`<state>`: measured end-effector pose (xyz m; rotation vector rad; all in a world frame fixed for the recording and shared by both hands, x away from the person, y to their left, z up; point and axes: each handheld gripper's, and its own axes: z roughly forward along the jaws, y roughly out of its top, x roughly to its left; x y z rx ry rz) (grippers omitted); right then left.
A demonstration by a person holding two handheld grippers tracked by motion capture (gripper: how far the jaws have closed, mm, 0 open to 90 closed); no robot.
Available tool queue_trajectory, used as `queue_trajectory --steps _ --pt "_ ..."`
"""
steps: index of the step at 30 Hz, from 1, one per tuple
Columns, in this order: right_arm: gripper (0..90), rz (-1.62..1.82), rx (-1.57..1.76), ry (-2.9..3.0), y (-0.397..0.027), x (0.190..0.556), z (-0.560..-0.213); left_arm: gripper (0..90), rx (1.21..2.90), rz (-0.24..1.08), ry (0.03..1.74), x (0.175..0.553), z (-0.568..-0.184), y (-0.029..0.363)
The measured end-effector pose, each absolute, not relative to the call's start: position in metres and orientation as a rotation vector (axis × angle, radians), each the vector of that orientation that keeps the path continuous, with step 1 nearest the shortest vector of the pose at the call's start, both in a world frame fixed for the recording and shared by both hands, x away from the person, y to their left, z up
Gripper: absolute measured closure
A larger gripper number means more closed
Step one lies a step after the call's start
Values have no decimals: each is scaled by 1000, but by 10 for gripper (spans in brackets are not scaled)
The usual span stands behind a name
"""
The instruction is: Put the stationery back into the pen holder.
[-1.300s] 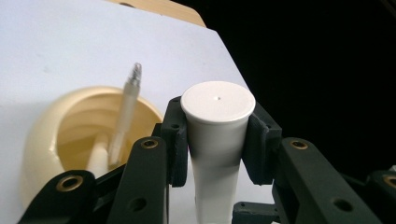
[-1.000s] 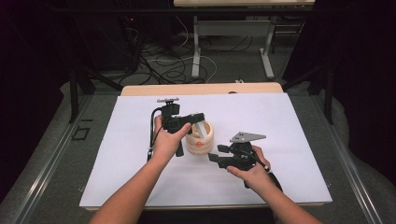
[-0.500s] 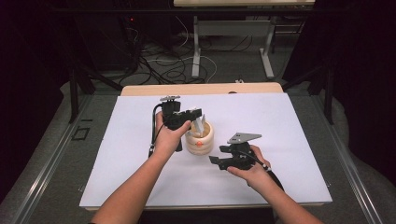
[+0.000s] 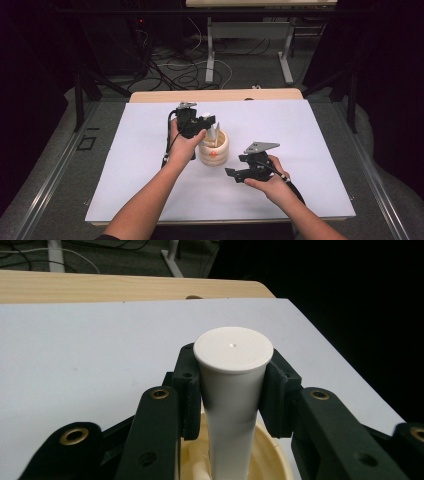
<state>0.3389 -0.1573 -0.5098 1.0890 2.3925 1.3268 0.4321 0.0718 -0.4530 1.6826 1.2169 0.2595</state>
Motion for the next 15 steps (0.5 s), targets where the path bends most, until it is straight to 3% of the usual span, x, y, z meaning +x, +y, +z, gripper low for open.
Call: queue_trajectory --steps 4,13,15 --pt "164 1302 1090 2392 -158 340 -510 664 1694 294 1216 433 -458 69" --pt "150 1260 1092 2398 -159 342 -511 655 1730 325 1220 434 -465 70" --pt "148 1254 1087 2398 -159 342 -511 617 1735 342 1206 433 -464 72"
